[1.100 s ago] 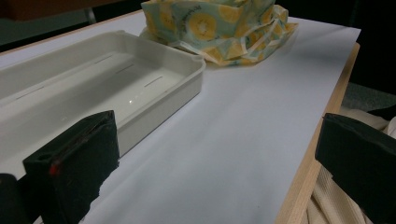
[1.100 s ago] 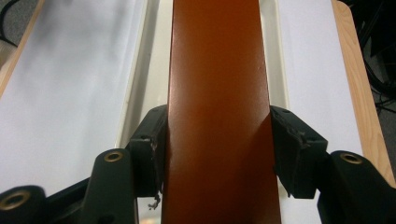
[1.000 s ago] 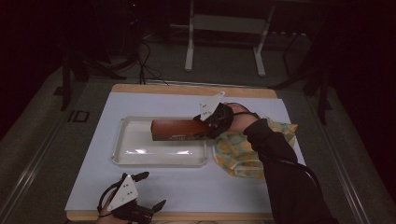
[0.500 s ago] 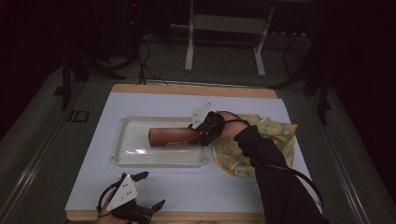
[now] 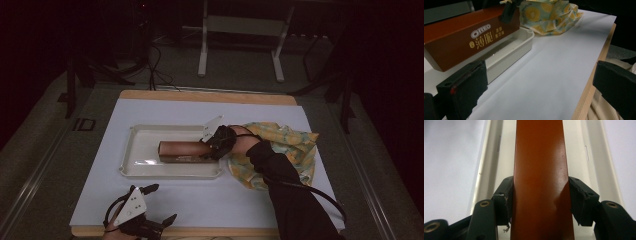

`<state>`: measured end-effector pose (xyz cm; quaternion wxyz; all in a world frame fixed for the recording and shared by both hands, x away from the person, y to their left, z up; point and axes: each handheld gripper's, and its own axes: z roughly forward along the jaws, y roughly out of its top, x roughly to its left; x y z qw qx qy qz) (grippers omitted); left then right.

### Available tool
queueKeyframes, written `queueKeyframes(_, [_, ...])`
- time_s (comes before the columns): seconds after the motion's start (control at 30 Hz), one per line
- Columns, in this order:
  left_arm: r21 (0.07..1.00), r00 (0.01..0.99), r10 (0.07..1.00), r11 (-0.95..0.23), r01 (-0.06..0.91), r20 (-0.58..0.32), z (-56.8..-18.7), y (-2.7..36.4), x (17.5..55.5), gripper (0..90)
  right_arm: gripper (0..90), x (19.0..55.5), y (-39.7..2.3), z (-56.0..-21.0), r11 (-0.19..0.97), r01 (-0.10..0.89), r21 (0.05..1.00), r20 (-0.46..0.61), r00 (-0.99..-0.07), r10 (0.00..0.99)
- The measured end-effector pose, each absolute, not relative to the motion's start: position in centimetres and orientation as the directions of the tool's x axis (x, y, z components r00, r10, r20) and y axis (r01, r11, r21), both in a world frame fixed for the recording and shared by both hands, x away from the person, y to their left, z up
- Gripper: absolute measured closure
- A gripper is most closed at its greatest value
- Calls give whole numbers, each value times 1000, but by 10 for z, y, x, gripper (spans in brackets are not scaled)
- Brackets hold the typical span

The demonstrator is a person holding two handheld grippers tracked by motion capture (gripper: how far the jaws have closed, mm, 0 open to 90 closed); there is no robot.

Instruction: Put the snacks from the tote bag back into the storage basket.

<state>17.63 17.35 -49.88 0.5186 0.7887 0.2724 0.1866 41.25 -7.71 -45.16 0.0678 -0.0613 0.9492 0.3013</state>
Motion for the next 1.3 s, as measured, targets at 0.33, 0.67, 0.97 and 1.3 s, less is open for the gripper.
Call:
queueKeyframes(0.33, [920, 786, 618, -314, 235, 11, -499, 173, 176, 0, 427, 417, -79, -467, 817, -116, 564, -131, -990, -50])
queueKeyframes(0.67, [920, 787, 616, -315, 234, 11, -499, 173, 176, 0, 423, 417, -75, -476, 834, -124, 538, -132, -989, -62])
queueKeyframes(0.97, [920, 788, 616, -315, 233, 11, -499, 173, 176, 0, 406, 415, -74, -481, 841, -134, 525, -138, -988, -71])
queueKeyframes(1.3, [921, 788, 615, -312, 234, 8, -499, 173, 177, 0, 349, 415, -75, -474, 840, -124, 528, -135, -989, -62])
